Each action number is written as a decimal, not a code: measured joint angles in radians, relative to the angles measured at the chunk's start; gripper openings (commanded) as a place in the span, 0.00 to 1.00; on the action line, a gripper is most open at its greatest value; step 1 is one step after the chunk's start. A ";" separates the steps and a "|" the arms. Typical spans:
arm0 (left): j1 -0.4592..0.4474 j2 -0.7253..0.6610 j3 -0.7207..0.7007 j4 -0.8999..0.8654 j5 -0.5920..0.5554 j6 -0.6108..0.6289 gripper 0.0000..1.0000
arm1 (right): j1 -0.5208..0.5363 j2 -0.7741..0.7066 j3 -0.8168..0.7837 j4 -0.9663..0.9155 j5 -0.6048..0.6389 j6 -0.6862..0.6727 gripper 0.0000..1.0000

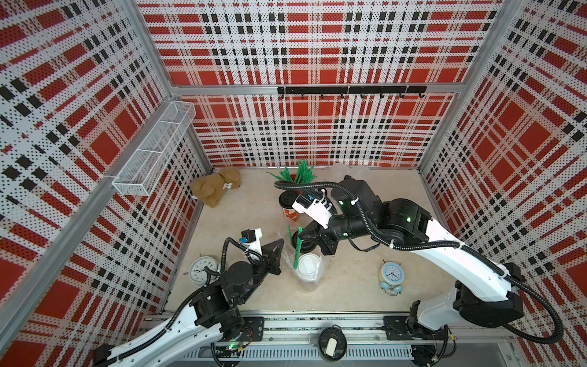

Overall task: Pack milk tea into plastic carrier bags
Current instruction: Place the straw in the plastic carrier bag.

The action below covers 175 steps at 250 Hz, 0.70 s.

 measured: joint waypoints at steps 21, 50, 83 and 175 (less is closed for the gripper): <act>0.000 0.000 0.000 0.002 0.000 0.002 0.00 | 0.000 0.000 -0.010 -0.007 -0.005 0.007 0.00; 0.000 0.000 0.000 0.005 -0.001 0.005 0.00 | 0.000 0.000 -0.015 -0.019 -0.021 0.015 0.00; 0.000 0.000 0.000 0.006 -0.005 0.011 0.00 | 0.000 0.000 -0.016 -0.035 -0.050 0.024 0.00; 0.000 0.013 0.000 0.023 -0.008 0.016 0.00 | 0.013 0.032 0.025 -0.130 -0.076 0.013 0.00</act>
